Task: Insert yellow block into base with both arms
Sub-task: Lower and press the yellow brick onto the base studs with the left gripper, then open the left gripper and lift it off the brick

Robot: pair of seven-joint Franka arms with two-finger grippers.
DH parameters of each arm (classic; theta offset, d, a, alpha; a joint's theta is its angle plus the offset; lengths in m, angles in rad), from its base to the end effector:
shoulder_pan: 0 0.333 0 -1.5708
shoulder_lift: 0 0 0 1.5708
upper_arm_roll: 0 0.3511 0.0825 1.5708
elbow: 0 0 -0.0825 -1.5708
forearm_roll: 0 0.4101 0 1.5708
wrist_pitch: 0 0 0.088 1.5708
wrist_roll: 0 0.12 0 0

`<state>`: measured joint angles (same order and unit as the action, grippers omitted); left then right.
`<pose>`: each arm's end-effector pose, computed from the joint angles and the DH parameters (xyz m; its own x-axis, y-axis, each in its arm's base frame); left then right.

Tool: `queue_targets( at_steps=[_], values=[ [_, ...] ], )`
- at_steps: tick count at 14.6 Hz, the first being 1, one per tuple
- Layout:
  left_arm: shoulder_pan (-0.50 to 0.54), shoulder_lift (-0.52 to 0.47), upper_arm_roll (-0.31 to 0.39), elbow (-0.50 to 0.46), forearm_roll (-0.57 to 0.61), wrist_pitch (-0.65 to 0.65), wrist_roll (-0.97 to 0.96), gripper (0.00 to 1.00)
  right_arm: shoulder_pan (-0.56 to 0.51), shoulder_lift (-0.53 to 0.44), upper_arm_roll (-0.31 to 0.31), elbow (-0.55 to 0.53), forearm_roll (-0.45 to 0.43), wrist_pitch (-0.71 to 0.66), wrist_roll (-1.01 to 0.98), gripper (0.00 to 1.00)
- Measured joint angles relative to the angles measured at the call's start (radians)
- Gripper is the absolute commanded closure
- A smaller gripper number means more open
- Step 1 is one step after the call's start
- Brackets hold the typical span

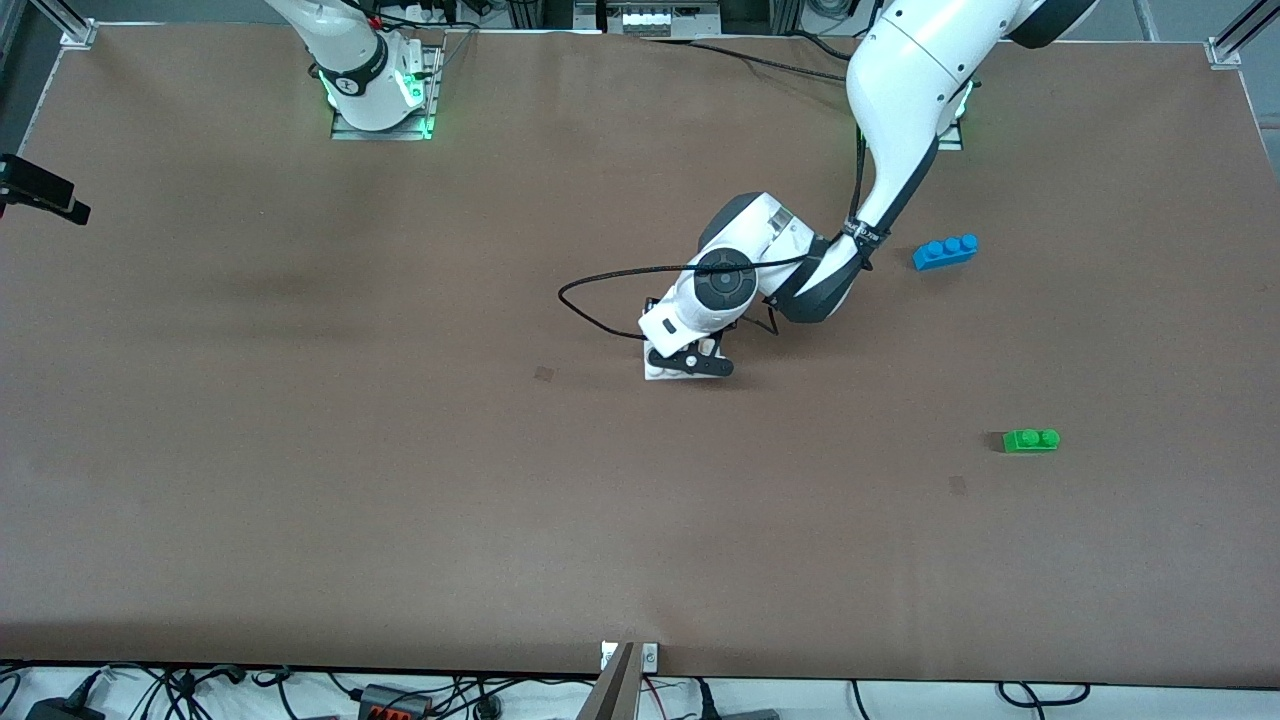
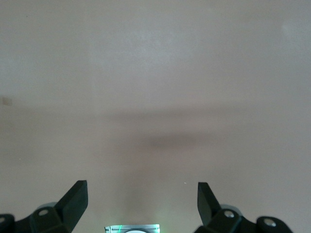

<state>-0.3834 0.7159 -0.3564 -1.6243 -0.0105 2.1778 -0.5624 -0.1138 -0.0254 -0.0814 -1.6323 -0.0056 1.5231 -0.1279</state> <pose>0.5494 -0.4608 0.2113 0.9652 -0.1160 -0.2344 -0.0867 -0.9875 0.1319 0.5531 -0.1107 0.6267 0.9943 -0.0666 -0.0836 -0.0675 -0.9977 -0.0072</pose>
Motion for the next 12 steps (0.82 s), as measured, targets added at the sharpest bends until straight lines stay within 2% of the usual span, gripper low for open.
queue_targets(
  at_steps=[7,8,9,10,12],
  values=[
    [-0.013,0.012,0.003,-0.014,0.022,0.029,0.0,0.51,-0.002,0.002,-0.001,0.0,0.0,0.0,0.0,0.0],
    [-0.013,0.012,0.003,-0.014,0.022,0.029,0.0,0.48,-0.001,0.002,-0.001,0.0,0.0,-0.002,0.0,0.0],
    [-0.013,0.012,0.003,-0.014,0.022,0.029,0.0,0.21,-0.001,0.002,0.0,0.0,0.0,-0.001,0.0,0.0],
    [-0.013,0.012,0.003,-0.014,0.022,0.029,0.0,0.0,-0.001,0.002,0.001,0.0,0.0,0.0,0.0,0.0],
    [-0.012,0.012,0.004,-0.014,0.022,0.029,0.0,0.0,-0.001,0.004,0.0,0.0,0.0,0.0,0.0,0.0]
  ],
)
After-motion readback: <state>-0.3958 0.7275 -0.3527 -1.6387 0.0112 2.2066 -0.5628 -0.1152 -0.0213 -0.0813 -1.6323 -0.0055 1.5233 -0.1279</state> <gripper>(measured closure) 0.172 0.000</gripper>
